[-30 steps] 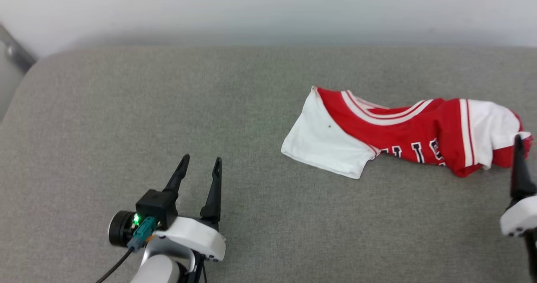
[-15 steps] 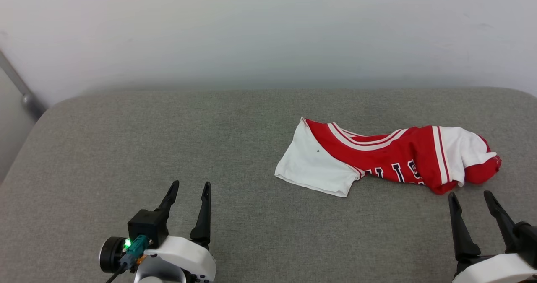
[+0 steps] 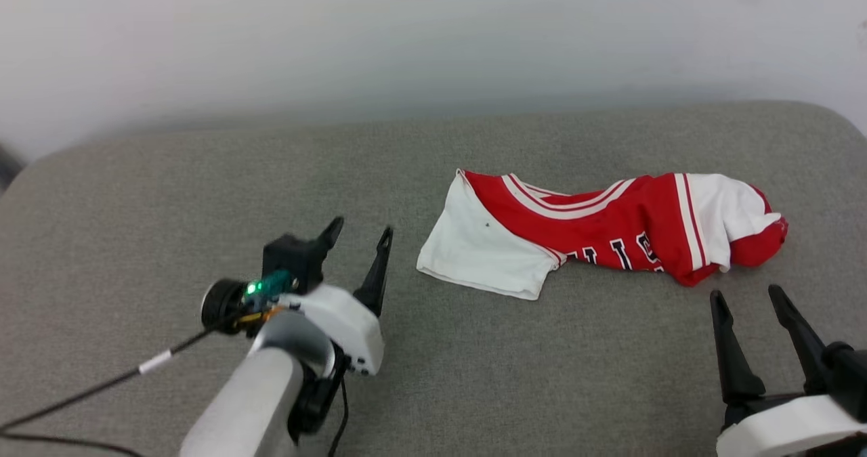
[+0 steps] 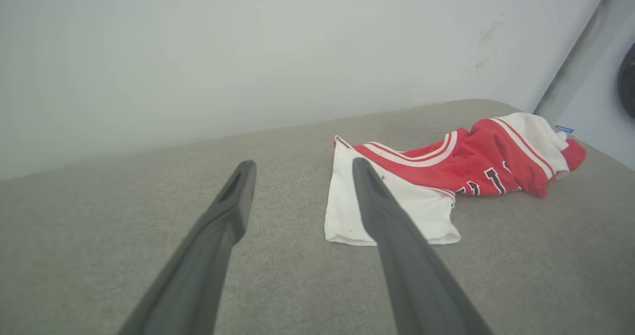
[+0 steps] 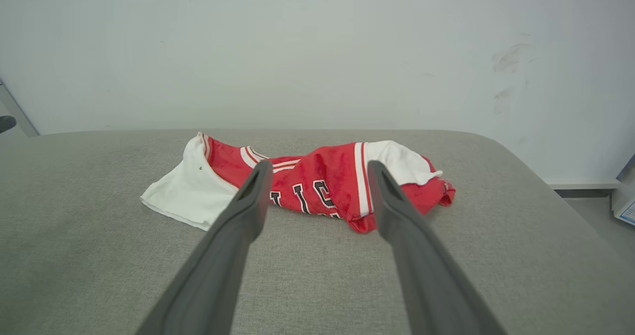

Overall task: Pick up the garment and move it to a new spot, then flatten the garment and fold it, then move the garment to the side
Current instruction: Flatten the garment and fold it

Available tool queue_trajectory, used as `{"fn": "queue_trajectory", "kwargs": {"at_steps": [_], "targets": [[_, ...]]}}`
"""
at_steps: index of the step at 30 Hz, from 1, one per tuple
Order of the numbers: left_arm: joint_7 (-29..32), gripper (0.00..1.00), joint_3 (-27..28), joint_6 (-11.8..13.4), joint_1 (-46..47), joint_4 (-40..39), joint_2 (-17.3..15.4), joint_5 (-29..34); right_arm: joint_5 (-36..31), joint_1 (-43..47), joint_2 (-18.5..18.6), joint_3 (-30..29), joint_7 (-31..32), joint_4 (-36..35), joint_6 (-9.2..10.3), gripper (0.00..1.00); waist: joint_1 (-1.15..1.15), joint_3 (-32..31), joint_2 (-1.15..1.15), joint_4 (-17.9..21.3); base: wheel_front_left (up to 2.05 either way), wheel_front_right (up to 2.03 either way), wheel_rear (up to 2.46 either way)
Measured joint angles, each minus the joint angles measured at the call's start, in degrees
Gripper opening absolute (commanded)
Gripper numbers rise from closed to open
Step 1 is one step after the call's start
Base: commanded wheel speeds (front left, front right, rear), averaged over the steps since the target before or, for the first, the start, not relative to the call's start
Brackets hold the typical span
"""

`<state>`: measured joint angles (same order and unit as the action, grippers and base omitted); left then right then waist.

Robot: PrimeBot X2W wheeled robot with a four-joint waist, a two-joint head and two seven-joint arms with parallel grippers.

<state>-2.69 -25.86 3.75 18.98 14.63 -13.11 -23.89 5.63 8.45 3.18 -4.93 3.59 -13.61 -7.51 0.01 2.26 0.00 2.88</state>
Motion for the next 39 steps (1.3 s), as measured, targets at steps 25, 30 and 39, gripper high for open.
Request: {"fn": "queue_trajectory", "kwargs": {"at_steps": [25,30,39], "targets": [[36.0,0.00,-10.5,-9.8,24.6,20.9,-1.3,-3.0,2.9,-7.0,-0.2,2.2,-4.6,6.4,0.01,1.00,-0.01,15.4,0.00,9.9,0.00,0.00,0.00],[32.5,0.00,-12.1,-10.6,24.1,21.1,-0.7,-3.1,3.0,-6.7,-0.2,1.3,-4.4,6.8,0.00,1.00,-0.01,14.4,0.00,9.3,0.00,0.00,0.00],[23.1,0.00,-9.9,-9.0,19.6,12.4,-3.5,-3.6,2.4,-4.6,-0.2,-0.4,-2.1,5.9,0.01,1.00,-0.01,9.7,0.00,4.8,0.00,0.00,0.00]]}}
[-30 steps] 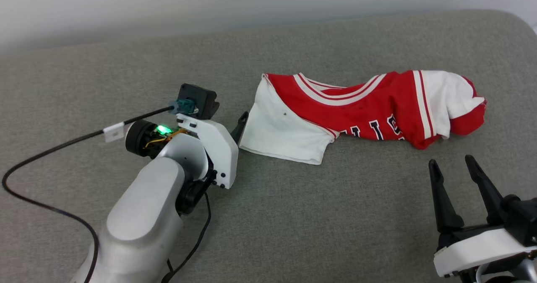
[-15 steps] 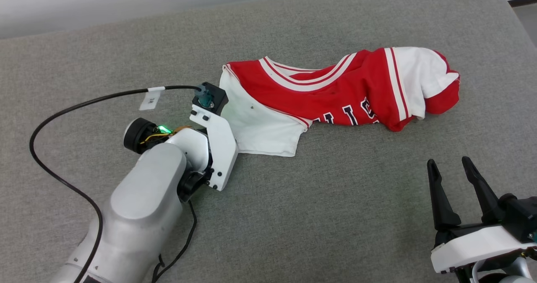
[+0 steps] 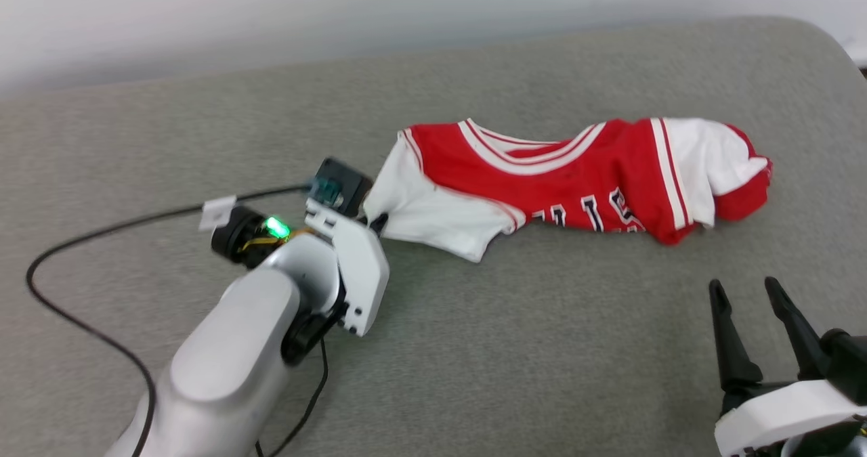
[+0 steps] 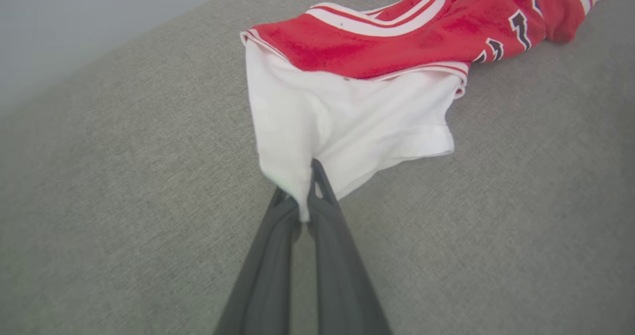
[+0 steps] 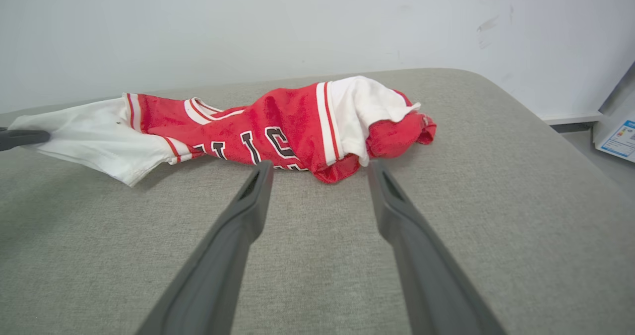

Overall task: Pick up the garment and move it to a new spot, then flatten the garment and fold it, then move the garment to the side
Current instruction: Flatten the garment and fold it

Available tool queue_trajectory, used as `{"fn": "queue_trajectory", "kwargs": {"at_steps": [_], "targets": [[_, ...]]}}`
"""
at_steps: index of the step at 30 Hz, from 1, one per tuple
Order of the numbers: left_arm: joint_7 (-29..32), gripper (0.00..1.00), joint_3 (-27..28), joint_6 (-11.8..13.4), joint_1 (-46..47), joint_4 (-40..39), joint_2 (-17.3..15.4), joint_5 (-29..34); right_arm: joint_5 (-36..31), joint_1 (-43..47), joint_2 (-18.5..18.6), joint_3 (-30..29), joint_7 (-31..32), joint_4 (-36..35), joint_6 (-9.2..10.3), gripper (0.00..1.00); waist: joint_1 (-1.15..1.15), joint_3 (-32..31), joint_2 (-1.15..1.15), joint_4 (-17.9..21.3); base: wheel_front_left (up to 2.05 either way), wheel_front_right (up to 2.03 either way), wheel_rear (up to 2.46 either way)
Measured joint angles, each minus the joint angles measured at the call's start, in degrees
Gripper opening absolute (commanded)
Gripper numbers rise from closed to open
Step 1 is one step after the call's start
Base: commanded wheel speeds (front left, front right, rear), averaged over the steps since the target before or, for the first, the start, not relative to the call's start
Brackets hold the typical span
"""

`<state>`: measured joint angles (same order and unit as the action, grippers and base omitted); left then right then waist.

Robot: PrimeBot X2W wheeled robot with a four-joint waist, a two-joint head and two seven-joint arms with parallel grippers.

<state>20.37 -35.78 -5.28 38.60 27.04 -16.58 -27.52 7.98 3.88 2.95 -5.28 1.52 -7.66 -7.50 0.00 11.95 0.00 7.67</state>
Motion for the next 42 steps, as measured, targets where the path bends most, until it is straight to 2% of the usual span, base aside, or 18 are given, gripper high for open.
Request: {"fn": "queue_trajectory", "kwargs": {"at_steps": [4,10,14,17,18,19,20,25,26,34,38,42], "targets": [[-0.6,0.00,1.9,2.8,-7.0,-7.6,-3.2,-1.6,0.0,1.4,0.0,-1.4,1.3,-0.6,0.00,1.00,0.00,-2.6,0.00,-3.0,0.00,0.00,0.00],[0.5,0.00,6.7,10.8,-24.8,-17.9,-8.8,-6.2,0.7,3.8,0.0,-2.5,2.5,-1.2,0.00,1.00,0.00,-6.7,0.00,-6.6,0.00,0.00,0.00],[1.4,0.00,8.6,15.4,-36.7,-21.3,-10.3,-9.6,1.1,5.1,0.0,-2.8,2.9,-1.3,0.00,1.00,0.01,-8.7,0.00,-8.1,0.00,0.00,0.00],[1.1,0.00,9.0,17.4,-42.0,-22.4,-10.1,-11.0,1.4,5.8,0.0,-3.1,3.2,-1.4,0.00,1.00,0.02,-9.6,0.00,-8.5,0.00,0.00,0.00],[1.0,0.20,9.0,17.6,-43.0,-22.6,-9.8,-11.4,1.5,5.8,0.0,-3.1,3.3,-1.4,0.00,1.00,0.01,-9.8,0.00,-8.6,0.00,0.00,0.00],[0.6,0.83,8.8,17.7,-43.6,-22.8,-9.2,-11.7,1.6,5.8,0.0,-3.3,3.4,-1.4,0.00,1.00,0.02,-9.9,0.00,-8.6,0.00,0.00,0.00],[-0.1,1.00,8.7,17.7,-43.7,-23.0,-8.5,-11.6,1.6,5.9,0.0,-3.4,3.6,-1.4,0.00,1.00,0.02,-10.0,0.00,-8.7,0.00,0.00,0.00],[-6.6,1.00,9.1,17.8,-40.4,-24.5,-7.0,-8.7,1.6,6.4,0.0,-4.7,5.1,-1.3,0.00,1.00,0.01,-10.6,0.00,-9.5,0.00,0.00,0.00],[-11.1,1.00,9.9,17.4,-36.6,-25.2,-6.7,-6.3,1.6,6.5,0.0,-5.5,6.2,-1.2,0.00,1.00,0.01,-11.3,0.00,-10.1,0.00,0.00,0.00],[-24.6,1.00,11.2,16.9,-32.8,-26.4,-4.1,-2.5,1.7,6.8,0.0,-5.9,8.7,0.1,0.00,1.00,0.01,-12.5,0.00,-11.0,0.00,0.00,0.00],[-28.8,1.00,11.2,17.1,-32.7,-26.8,-3.0,-1.4,3.2,5.5,0.1,-5.5,13.8,2.0,0.00,1.00,0.01,-12.4,0.00,-11.9,0.00,0.00,0.00],[-30.1,1.00,10.8,17.5,-32.7,-27.7,-2.6,-0.7,6.3,1.8,2.5,-4.2,22.4,4.8,0.00,1.00,0.00,-11.7,0.00,-13.5,0.00,0.00,0.00]]}}
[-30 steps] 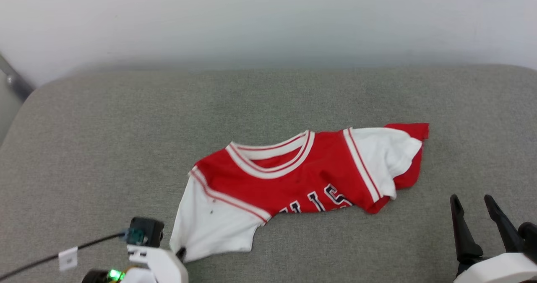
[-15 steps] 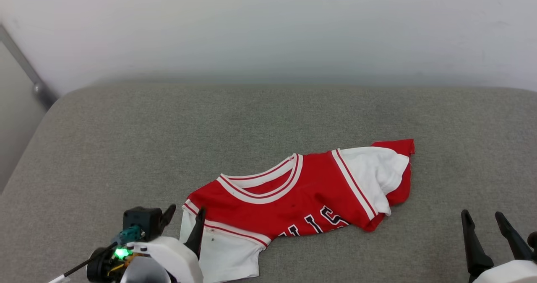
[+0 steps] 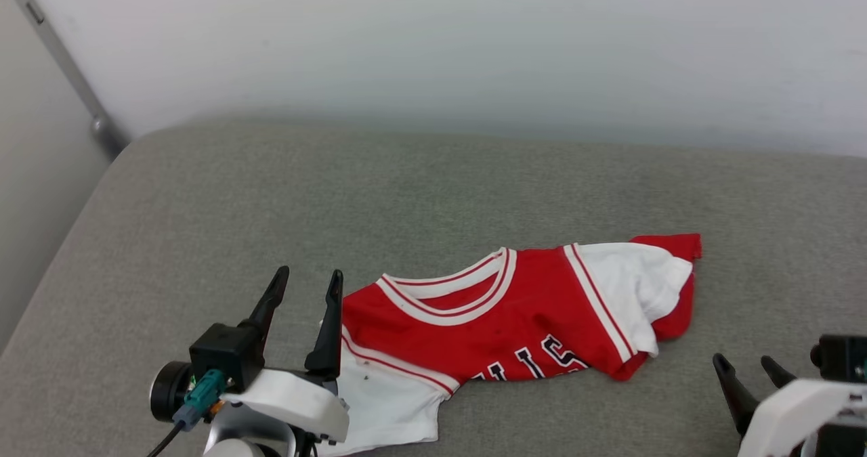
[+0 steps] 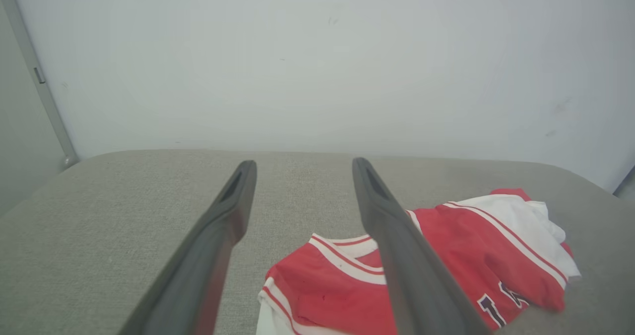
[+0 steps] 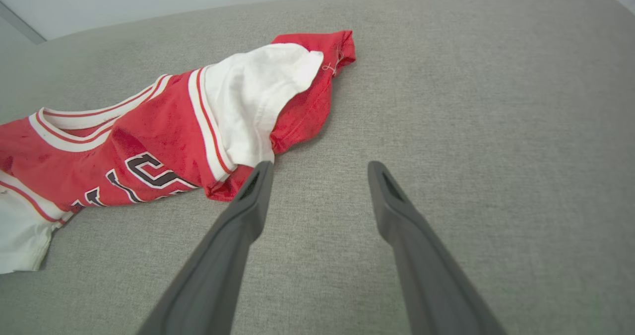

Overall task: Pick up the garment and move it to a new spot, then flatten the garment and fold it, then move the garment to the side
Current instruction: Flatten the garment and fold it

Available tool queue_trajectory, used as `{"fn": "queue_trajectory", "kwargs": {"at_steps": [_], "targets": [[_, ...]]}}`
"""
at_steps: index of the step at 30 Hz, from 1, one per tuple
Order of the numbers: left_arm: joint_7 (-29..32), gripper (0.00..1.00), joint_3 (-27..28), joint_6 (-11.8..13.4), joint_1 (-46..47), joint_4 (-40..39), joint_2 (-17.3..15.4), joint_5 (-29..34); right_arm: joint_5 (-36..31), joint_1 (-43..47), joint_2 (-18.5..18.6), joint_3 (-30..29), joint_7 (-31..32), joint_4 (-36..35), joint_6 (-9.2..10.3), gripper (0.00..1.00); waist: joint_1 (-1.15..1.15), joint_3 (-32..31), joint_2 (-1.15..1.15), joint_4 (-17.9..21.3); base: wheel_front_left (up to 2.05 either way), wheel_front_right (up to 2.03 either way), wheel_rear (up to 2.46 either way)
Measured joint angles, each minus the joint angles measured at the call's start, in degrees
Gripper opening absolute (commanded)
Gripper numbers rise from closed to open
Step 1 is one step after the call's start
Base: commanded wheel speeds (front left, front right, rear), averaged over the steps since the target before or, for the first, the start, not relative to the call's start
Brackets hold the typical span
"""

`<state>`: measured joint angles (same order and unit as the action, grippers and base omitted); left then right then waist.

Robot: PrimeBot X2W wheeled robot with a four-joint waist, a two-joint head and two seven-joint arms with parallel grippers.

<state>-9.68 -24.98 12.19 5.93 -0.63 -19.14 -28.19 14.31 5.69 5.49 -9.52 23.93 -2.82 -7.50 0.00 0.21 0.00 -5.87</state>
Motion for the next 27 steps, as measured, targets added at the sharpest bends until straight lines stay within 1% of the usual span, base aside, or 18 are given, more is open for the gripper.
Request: {"fn": "queue_trajectory", "kwargs": {"at_steps": [1,4,8,11,12,13,14,17,20,23,27], "targets": [[-0.5,1.00,-0.2,0.1,0.9,-0.9,0.3,0.4,1.8,-3.8,2.5,1.7,7.1,1.7,0.00,1.00,0.00,1.5,0.00,-1.3,0.00,0.00,0.00],[-1.1,1.00,-0.4,0.1,1.5,-1.0,0.8,0.6,3.4,-8.5,4.5,4.0,13.7,3.4,0.00,1.00,-0.01,3.2,0.00,-2.9,0.00,0.00,0.00],[-1.6,1.00,-0.9,-0.1,2.4,-0.5,1.8,0.6,4.8,-13.4,6.3,6.8,20.3,5.6,0.00,1.00,-0.01,5.6,0.00,-4.8,0.00,0.00,0.00],[-2.1,1.00,-1.3,-0.6,3.5,0.4,2.5,0.5,4.9,-16.2,7.5,8.3,22.9,7.5,0.00,1.00,-0.01,7.5,0.00,-6.1,0.00,0.00,0.00],[-2.2,1.00,-1.5,-0.7,3.7,0.8,2.7,0.5,4.9,-16.9,7.7,8.7,23.2,8.1,0.00,0.93,-0.01,8.1,0.00,-6.6,0.00,0.00,0.00],[-2.5,1.00,-1.5,-0.9,3.9,1.1,2.9,0.5,5.0,-17.5,8.0,9.0,23.8,8.5,0.00,0.07,-0.01,8.6,0.00,-7.0,0.00,0.00,0.00],[-2.6,1.00,-1.6,-1.0,4.0,1.5,3.0,0.5,5.2,-17.9,8.2,9.3,24.0,8.8,0.00,0.00,-0.01,9.0,0.00,-7.3,0.00,0.00,0.00],[-2.9,1.00,-1.7,-1.1,4.0,2.5,3.1,0.5,5.4,-18.7,8.8,10.2,24.4,8.3,0.00,0.00,-0.01,9.7,0.00,-7.8,0.00,0.00,0.00],[-3.3,1.00,-1.6,-1.2,4.0,3.1,3.1,0.4,5.5,-19.2,9.8,11.2,25.0,6.5,0.00,0.00,-0.01,9.2,0.00,-7.1,0.00,0.00,0.00],[-3.5,1.00,-1.5,-1.2,3.9,3.6,3.0,0.4,4.8,-19.5,11.4,11.7,25.0,3.2,0.00,0.00,-0.01,8.3,0.00,-6.1,0.00,0.00,0.00],[-3.5,1.00,-1.3,-1.1,3.4,3.7,2.3,0.2,2.9,-19.7,14.0,11.1,25.5,-3.3,-0.01,0.00,-0.01,7.1,0.00,-4.1,0.00,0.00,0.00]]}}
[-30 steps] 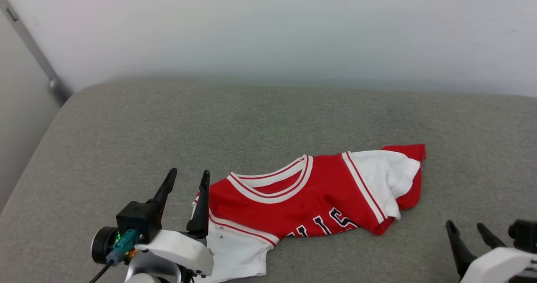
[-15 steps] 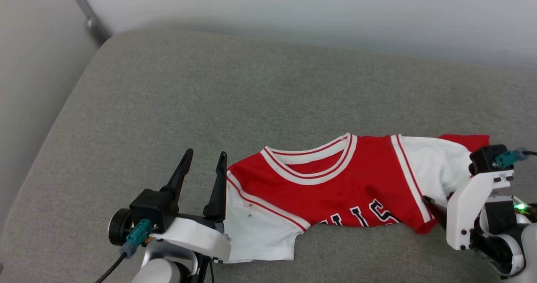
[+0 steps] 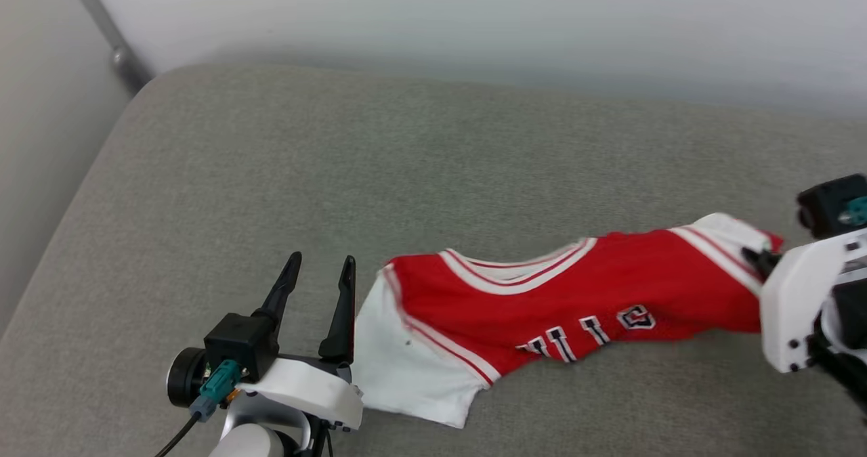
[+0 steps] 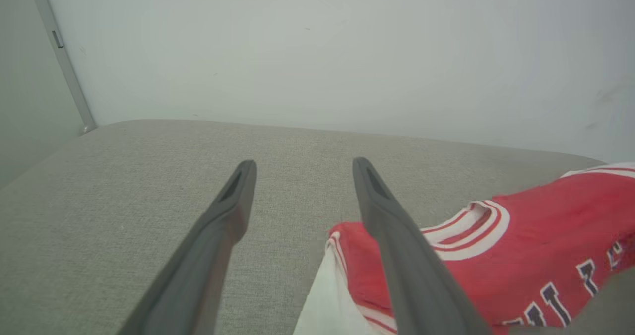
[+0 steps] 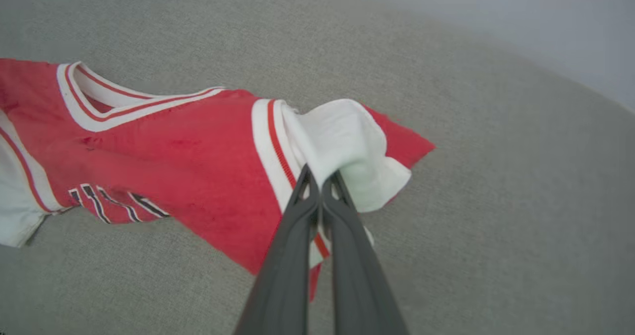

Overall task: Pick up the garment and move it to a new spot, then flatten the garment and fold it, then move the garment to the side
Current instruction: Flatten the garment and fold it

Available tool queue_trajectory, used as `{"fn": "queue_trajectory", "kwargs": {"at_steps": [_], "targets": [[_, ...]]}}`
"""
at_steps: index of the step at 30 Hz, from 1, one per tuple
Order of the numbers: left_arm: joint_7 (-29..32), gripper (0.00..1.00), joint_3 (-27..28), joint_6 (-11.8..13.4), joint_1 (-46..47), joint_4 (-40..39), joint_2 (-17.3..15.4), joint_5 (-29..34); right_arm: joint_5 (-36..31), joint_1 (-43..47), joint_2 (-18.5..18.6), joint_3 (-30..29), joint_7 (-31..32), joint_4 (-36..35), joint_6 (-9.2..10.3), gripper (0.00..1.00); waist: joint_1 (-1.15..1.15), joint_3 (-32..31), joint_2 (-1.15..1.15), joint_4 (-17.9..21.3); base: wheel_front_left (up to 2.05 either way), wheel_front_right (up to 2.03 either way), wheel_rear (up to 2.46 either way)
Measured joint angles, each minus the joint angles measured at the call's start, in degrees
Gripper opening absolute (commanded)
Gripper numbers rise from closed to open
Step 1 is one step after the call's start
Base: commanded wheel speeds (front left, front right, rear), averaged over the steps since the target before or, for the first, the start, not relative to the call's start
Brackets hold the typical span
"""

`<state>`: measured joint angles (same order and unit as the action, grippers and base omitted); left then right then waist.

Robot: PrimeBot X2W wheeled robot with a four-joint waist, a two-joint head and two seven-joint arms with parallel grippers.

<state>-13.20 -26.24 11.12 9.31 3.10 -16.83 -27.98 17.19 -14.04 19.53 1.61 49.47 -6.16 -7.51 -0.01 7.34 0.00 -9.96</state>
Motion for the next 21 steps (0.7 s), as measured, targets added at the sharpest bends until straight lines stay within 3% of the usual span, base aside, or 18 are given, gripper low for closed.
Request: {"fn": "queue_trajectory", "kwargs": {"at_steps": [4,7,11,14,15,16,17,21], "targets": [[0.4,1.00,0.0,0.5,-0.7,-0.3,-0.2,-0.1,-2.5,3.4,2.1,-3.6,1.2,-6.2,0.00,0.00,0.00,-0.8,0.00,2.2,0.00,0.00,0.00],[0.9,1.00,0.1,0.8,-1.4,-0.5,-0.5,-0.4,-3.7,9.6,1.4,-8.2,2.1,-8.3,0.00,0.00,0.00,-1.1,0.00,3.7,0.00,0.00,0.00],[1.5,1.00,0.0,1.1,-2.0,-0.7,-0.6,-0.7,-5.4,20.1,-4.3,-14.5,0.9,-7.5,0.00,0.00,0.00,-1.3,0.00,5.4,0.00,0.00,0.00],[1.9,1.00,0.1,1.5,-2.6,-0.7,-0.9,-1.0,-6.7,26.4,-9.2,-17.9,-2.0,-3.2,-0.01,0.00,0.01,-1.5,0.00,6.3,0.00,0.00,0.00],[2.0,1.00,0.2,1.6,-2.8,-0.7,-1.0,-1.0,-6.7,27.6,-10.9,-18.7,-3.3,-1.4,0.00,0.09,0.01,-1.7,0.00,6.6,0.00,0.00,0.00],[2.1,1.00,0.3,1.7,-3.1,-0.8,-1.2,-1.1,-6.6,28.4,-12.2,-19.0,-4.8,0.4,0.01,0.40,0.01,-1.8,0.00,6.9,0.00,0.00,0.00],[2.3,1.00,0.4,1.7,-3.2,-0.8,-1.4,-1.3,-6.6,28.8,-13.1,-19.2,-6.9,2.1,0.00,1.00,0.01,-1.8,0.00,7.3,0.00,0.00,0.00],[2.9,1.00,0.6,2.1,-3.5,-1.0,-2.1,-1.5,-5.9,27.8,-15.2,-21.0,-16.5,6.2,0.00,1.00,0.01,-2.3,0.00,8.2,0.00,0.00,0.00]]}}
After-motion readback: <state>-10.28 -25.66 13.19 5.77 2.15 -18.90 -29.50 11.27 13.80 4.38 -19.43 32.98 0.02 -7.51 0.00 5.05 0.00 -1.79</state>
